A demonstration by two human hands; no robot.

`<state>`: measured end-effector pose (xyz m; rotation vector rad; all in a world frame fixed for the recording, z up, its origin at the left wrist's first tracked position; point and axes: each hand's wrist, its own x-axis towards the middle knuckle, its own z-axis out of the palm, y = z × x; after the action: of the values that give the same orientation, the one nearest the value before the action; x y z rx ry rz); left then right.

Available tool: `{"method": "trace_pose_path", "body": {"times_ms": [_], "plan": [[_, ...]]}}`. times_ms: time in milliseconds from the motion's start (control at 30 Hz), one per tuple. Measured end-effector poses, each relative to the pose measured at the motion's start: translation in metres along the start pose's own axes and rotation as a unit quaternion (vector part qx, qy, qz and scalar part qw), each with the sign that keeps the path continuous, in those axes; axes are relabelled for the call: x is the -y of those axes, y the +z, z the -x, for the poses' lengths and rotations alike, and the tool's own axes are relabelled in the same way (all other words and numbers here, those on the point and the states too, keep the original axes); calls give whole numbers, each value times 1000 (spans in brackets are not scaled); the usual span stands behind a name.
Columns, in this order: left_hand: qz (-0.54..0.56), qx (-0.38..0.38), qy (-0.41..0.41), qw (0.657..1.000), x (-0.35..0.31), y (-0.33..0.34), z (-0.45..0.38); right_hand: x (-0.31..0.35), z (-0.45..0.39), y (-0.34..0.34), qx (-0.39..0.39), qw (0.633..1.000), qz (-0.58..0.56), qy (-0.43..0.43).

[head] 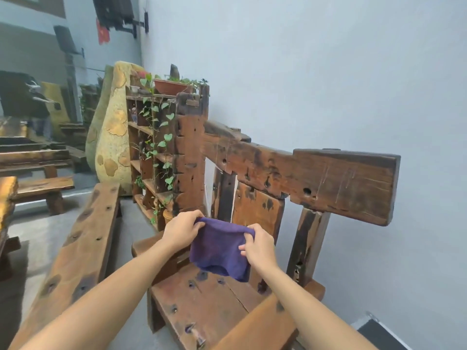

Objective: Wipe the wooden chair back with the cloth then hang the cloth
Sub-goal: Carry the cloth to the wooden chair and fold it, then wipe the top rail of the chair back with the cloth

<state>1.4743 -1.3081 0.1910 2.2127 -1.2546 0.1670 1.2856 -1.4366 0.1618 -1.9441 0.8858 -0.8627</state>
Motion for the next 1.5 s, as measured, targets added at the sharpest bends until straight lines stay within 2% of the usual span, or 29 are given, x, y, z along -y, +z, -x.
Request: {"method": "trace_pose_path", "body": {"times_ms": [67, 233, 367, 533, 733, 900, 1200, 1333, 1500], "plan": [[-7, -12, 13, 1000, 6, -5, -37, 9, -37, 11, -7, 1000, -24, 17], [26, -12, -2, 1000, 42, -17, -126, 28, -120, 59, -38, 998, 45, -7], [97, -8, 6, 995, 88, -12, -199, 39, -182, 109, -76, 996, 40, -19], [125, 2, 44, 991, 157, -2, -286, 51, -253, 174, -122, 992, 36, -3], [113, 67, 64, 989, 241, 13, -369, 66, -324, 246, -140, 984, 110, 14], [103, 86, 88, 987, 284, 30, -428, 57, -377, 288, -156, 976, 141, 49], [136, 129, 148, 971, 337, 104, -556, 8, -509, 365, -265, 948, 34, 172], [145, 177, 161, 960, 345, 142, -615, -15, -569, 387, -310, 926, 48, 209], [200, 204, 151, 946, 342, 192, -691, -41, -635, 383, -374, 906, 50, 192]]}}
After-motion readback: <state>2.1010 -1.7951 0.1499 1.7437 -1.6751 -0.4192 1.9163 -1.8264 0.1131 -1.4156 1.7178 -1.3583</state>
